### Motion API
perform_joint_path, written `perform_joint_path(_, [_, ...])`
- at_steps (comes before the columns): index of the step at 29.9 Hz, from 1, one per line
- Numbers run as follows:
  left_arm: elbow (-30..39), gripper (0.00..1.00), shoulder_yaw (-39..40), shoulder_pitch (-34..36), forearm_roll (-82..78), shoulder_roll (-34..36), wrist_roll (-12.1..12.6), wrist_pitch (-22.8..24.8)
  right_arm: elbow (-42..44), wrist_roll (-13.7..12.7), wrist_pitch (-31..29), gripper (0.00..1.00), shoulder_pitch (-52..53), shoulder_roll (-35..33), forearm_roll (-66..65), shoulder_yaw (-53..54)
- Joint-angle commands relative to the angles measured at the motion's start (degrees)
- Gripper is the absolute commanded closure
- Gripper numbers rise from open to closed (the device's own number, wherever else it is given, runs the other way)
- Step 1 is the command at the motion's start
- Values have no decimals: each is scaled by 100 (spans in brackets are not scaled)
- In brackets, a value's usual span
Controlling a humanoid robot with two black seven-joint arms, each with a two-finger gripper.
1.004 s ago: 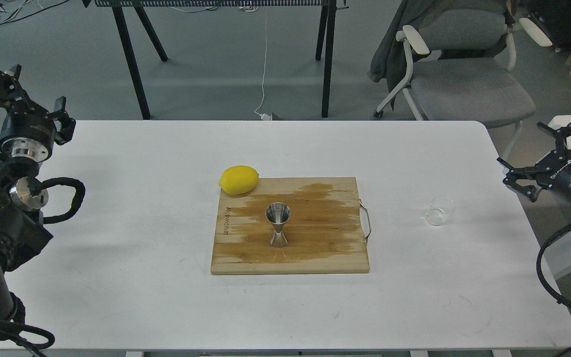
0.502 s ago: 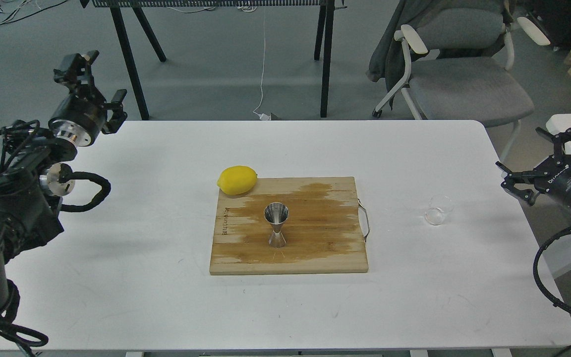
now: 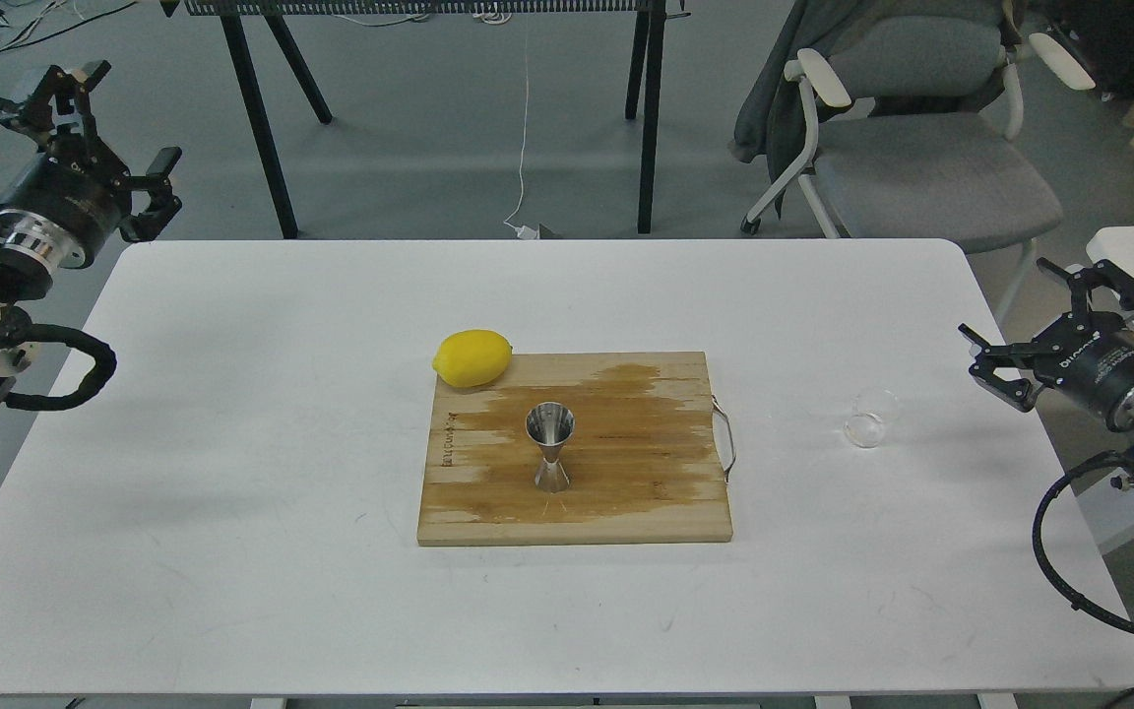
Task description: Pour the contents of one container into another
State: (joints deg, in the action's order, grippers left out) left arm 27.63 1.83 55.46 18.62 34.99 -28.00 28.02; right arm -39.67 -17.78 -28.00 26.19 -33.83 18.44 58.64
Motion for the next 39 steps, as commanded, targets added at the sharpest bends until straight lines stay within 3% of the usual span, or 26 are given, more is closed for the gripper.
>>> perform_joint_path(1, [68, 0, 256, -157, 54, 210, 0, -2, -50, 29, 0, 1, 17, 8, -7, 42])
perform_joint_path(5, [-213, 0, 967, -632, 220, 192, 0, -2, -111, 126, 0, 1, 26, -9, 11, 200])
perform_joint_path(9, [-740, 0, 1434, -914, 247, -9, 0, -2, -575, -67, 0, 1, -79, -167, 229, 227])
perform_joint_path(14, [-1320, 0, 1443, -1089, 256, -194, 0, -2, -1340, -506, 0, 1, -465, -589, 1222, 209])
perform_joint_path(20, [-2138, 0, 1426, -1169, 221, -747, 0, -2, -2237, -551, 505, 1, -1264, -1213, 2724, 218])
perform_joint_path(29, [-2227, 0, 1443, -1178, 230, -924, 0, -2, -2581, -577, 831, 1, -2416, -1152, 3472, 165])
perform_joint_path(39, [-2227, 0, 1443, -1503, 239, -1091, 0, -2, -2485, -411, 1613, 1, -2514, -704, 3641, 218])
